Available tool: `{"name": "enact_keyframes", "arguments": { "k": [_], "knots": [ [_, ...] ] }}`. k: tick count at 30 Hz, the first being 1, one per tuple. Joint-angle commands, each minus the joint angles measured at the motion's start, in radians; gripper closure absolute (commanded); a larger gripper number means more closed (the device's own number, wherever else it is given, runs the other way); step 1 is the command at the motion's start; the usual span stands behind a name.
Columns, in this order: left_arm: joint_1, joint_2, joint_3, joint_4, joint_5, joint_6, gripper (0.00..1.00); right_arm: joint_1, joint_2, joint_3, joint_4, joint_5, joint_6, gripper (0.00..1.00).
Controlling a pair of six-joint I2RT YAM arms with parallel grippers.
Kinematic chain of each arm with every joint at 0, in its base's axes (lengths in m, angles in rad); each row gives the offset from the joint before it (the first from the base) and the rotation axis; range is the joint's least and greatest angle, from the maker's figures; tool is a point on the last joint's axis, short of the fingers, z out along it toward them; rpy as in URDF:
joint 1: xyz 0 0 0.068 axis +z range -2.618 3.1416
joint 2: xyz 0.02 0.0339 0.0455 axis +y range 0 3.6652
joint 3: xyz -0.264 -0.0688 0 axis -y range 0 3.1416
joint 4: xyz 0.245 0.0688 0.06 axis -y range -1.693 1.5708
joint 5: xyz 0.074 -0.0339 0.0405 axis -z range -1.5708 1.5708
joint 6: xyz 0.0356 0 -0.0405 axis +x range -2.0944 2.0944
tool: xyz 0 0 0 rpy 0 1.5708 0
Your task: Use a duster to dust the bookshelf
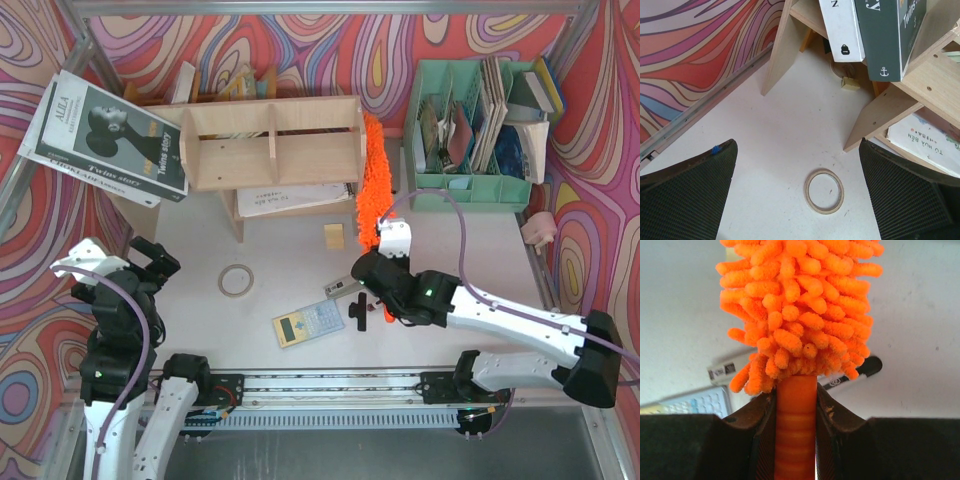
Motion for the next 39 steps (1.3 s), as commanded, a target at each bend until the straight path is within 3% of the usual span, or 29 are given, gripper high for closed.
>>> {"name": "enact_keyframes", "arguments": {
  "k": [1,13,20,30,39],
  "knots": [
    [0.007,0.004,-0.008,0.014,0.015,-0.005,0.01,0.011,0.025,-0.081,0.045,-0.091,0.074,1.00],
    [0.007,0.023,-0.008,0.022,0.049,0.000,0.02,0.012,0.102,-0.198,0.075,-0.152,0.164,1.00],
    [0.007,0.036,-0.006,0.024,0.061,0.003,0.01,0.011,-0.003,-0.150,-0.018,-0.055,0.185,1.00],
    [0.007,0.049,-0.004,0.028,0.081,0.009,0.01,0.011,-0.215,-0.003,-0.027,0.077,0.019,1.00],
    [0.007,0.146,0.039,0.011,0.208,0.030,0.01,0.011,-0.336,0.036,0.231,0.075,-0.274,1.00]
  ]
}}
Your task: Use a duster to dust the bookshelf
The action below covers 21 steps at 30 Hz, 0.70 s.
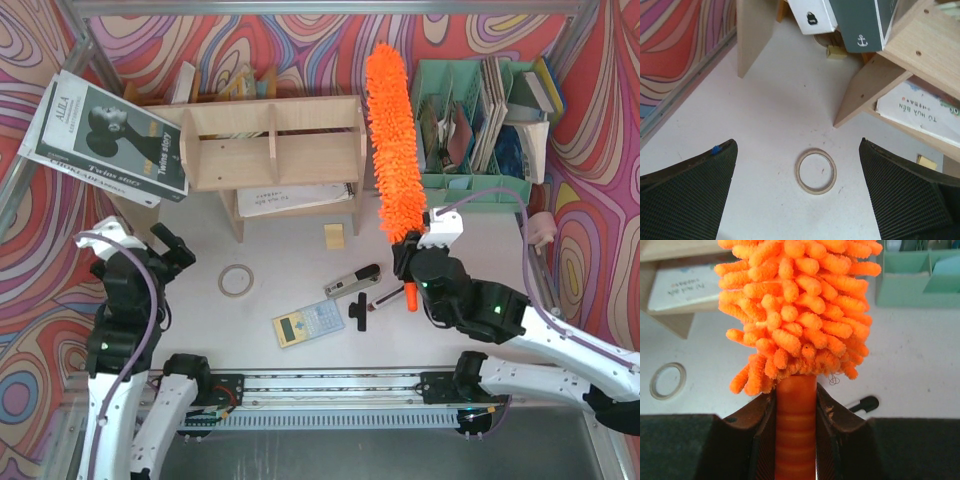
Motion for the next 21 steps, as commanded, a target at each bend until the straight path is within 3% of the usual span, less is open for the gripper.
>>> {"name": "enact_keyframes", "arguments": {
  "k": [1,13,21],
  "knots": [
    [0.006,0.047,0.027,0.008,0.088,0.018,0.01,0.005,-0.046,0.030,0.206,0.028,-0.197,1.00],
    [0.006,0.159,0.223,-0.033,0.262,-0.204,0.02,0.004,-0.059,-0.022,0.496,-0.427,-0.542,1.00],
    [-0.003,0.233,0.359,0.008,0.410,-0.310,0.02,0.003,-0.046,-0.111,0.636,-0.529,-0.623,1.00]
  ]
}}
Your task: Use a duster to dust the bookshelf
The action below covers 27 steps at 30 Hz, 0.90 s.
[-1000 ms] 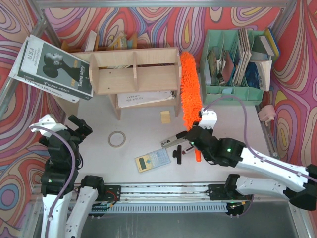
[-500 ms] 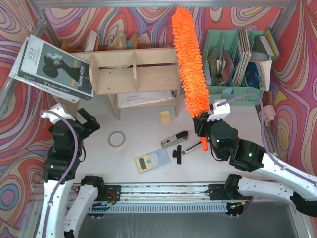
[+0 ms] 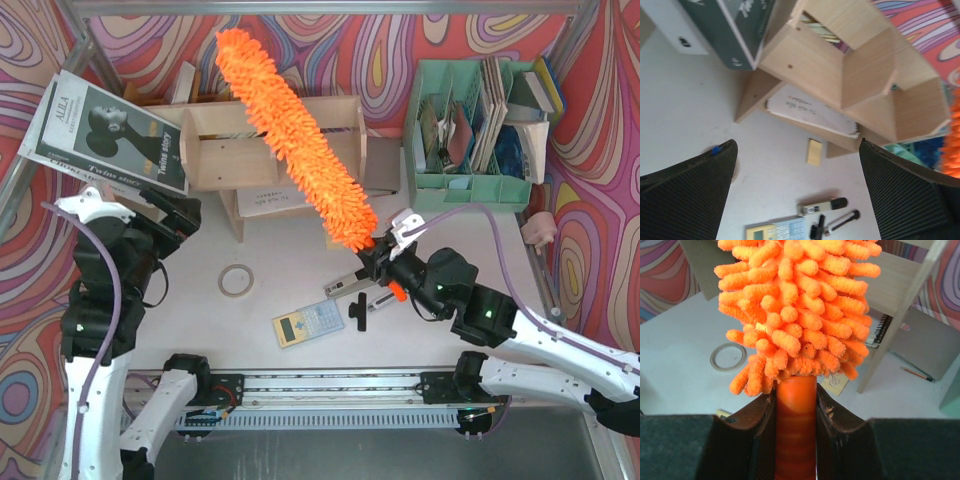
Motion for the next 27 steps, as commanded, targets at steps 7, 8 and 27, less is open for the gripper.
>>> {"name": "enact_keyframes", "arguments": {
  "k": [7,8,27],
  "knots": [
    [-0.054,0.075,0.066,0.154,0.164,-0.157,0.01,0.003,0.022,-0.069,0.208,-0.179,-0.131,1.00],
    [-0.070,0.082,0.066,0.164,0.152,-0.157,0.02,0.004,0.027,-0.069,0.211,-0.196,-0.133,1.00],
    [-0.265,0.217,0.035,0.280,0.042,-0.127,0.10,0.004,0.112,-0.059,0.223,-0.410,-0.126,1.00]
  ]
}}
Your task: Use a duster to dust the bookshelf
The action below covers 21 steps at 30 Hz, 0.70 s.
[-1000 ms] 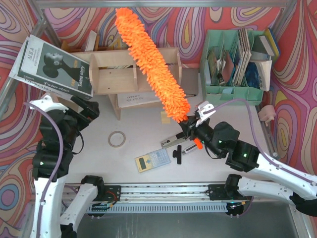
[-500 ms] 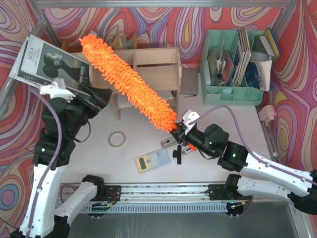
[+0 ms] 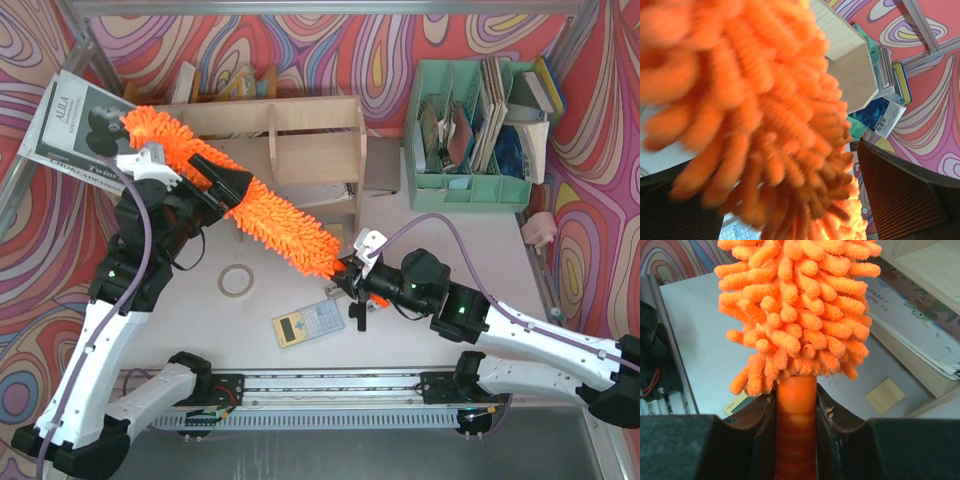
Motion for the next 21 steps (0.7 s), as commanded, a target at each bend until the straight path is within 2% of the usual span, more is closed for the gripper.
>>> {"name": "enact_keyframes", "arguments": {
  "k": [1,4,9,11,17,21],
  "knots": [
    [-0.013,0.006,-0.021,0.036,-0.037,-0.001,0.11,0.004,0.007,0.022,0.079,-0.078,-0.013,1.00],
    [-0.024,0.017,-0.010,0.011,-0.054,0.003,0.14,0.004,0.004,0.012,0.074,-0.099,-0.011,1.00],
    [-0.037,0.032,-0.001,0.009,-0.061,0.008,0.26,0.004,-0.003,0.006,0.069,-0.101,-0.020,1.00],
    [-0.049,0.036,0.010,0.005,-0.074,0.018,0.35,0.004,-0.004,0.003,0.070,-0.097,-0.021,1.00],
    [-0.188,-0.006,-0.004,-0.004,-0.286,0.075,0.58,0.004,-0.005,0.000,0.069,-0.064,-0.021,1.00],
    [-0.210,-0.038,-0.044,0.008,-0.341,0.065,0.74,0.005,-0.004,0.002,0.069,-0.056,-0.015,1.00]
  ]
}}
